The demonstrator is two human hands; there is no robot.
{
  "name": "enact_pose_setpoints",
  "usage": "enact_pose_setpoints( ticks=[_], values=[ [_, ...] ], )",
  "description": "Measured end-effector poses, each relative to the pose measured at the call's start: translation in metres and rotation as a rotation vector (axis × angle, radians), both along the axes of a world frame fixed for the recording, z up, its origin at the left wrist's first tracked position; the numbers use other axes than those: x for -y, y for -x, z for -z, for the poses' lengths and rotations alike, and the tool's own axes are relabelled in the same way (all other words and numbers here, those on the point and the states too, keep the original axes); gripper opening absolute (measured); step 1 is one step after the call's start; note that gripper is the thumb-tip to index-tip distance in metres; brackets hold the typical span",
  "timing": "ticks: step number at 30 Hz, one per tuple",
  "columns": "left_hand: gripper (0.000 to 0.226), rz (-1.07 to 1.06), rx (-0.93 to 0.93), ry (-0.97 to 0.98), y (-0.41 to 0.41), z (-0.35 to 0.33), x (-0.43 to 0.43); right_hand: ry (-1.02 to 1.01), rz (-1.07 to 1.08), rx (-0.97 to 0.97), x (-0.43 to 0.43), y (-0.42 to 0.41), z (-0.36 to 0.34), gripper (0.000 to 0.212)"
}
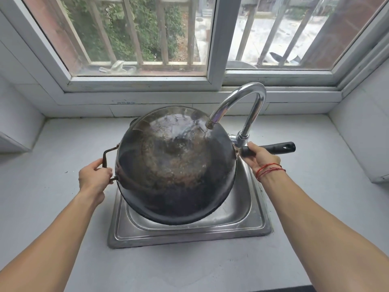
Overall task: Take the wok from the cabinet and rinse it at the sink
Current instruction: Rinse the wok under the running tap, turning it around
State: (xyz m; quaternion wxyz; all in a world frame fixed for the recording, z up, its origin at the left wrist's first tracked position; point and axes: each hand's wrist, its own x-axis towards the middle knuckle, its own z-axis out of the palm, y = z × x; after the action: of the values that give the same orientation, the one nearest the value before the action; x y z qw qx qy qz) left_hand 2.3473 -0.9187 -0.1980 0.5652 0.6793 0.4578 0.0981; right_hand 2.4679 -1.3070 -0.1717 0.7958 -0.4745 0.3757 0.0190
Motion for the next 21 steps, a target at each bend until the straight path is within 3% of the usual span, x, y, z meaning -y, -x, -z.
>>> enact_pose_setpoints(
  ticks=[3, 6, 16, 21],
  values=[
    [0.05, -0.001, 0.009, -0.008, 0.004, -0.001, -0.001, 0.012, 0.01, -0.004, 0.0, 0.003, -0.004, 0.036],
    [0.043, -0.006, 0.021, -0.014, 0.007, -0.002, -0.003, 0.001, 0.026, 0.013, 0.0, 0.007, -0.004, 0.051],
    [0.032, -0.087, 0.018, 0.039, 0.026, -0.004, -0.013, -0.068, 0.01, 0.0, 0.004, 0.025, 0.006, 0.047],
    [0.024, -0.131, 0.016, 0.078, 0.036, -0.003, -0.015, -0.05, -0.009, -0.025, 0.004, 0.041, 0.007, 0.057]
  ],
)
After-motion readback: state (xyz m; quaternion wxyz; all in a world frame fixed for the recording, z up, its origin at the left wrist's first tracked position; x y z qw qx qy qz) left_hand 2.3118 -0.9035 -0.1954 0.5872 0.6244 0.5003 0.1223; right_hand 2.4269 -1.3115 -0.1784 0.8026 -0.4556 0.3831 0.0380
